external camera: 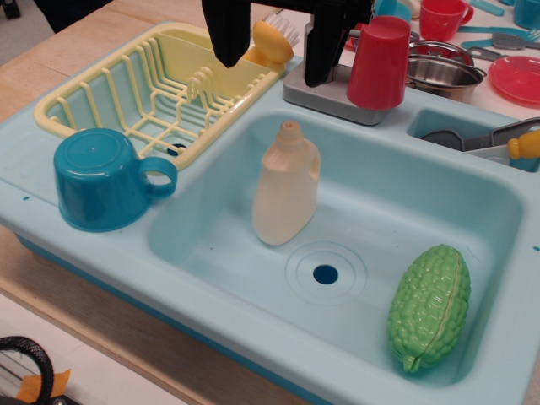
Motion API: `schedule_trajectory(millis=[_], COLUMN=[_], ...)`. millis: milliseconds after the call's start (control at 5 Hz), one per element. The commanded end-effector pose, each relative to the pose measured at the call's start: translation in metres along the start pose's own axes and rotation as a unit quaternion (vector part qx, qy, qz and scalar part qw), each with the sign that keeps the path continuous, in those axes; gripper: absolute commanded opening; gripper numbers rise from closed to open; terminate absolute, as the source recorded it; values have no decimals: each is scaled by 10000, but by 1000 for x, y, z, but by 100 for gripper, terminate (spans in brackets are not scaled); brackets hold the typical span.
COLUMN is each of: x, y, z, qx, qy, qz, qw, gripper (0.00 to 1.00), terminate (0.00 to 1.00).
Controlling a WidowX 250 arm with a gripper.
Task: Put detergent from sink into drying rack
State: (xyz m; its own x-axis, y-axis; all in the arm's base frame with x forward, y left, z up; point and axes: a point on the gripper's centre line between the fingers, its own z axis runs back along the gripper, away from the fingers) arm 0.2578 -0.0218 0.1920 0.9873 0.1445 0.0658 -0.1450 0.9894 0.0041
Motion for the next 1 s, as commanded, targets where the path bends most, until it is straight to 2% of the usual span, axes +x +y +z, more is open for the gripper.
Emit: schedule_trajectory(millis=[0, 200, 400, 800], x=[0, -1, 1, 2], y=[0, -5, -11, -13], z=[0, -20, -34, -59], qx=[0, 85, 219, -265], qy=[0, -45, -130, 147], qz=[0, -40, -467, -449], qw=[10000, 9999, 9986, 9985], gripper=[100, 100, 100, 100], terminate=[0, 0, 0, 0])
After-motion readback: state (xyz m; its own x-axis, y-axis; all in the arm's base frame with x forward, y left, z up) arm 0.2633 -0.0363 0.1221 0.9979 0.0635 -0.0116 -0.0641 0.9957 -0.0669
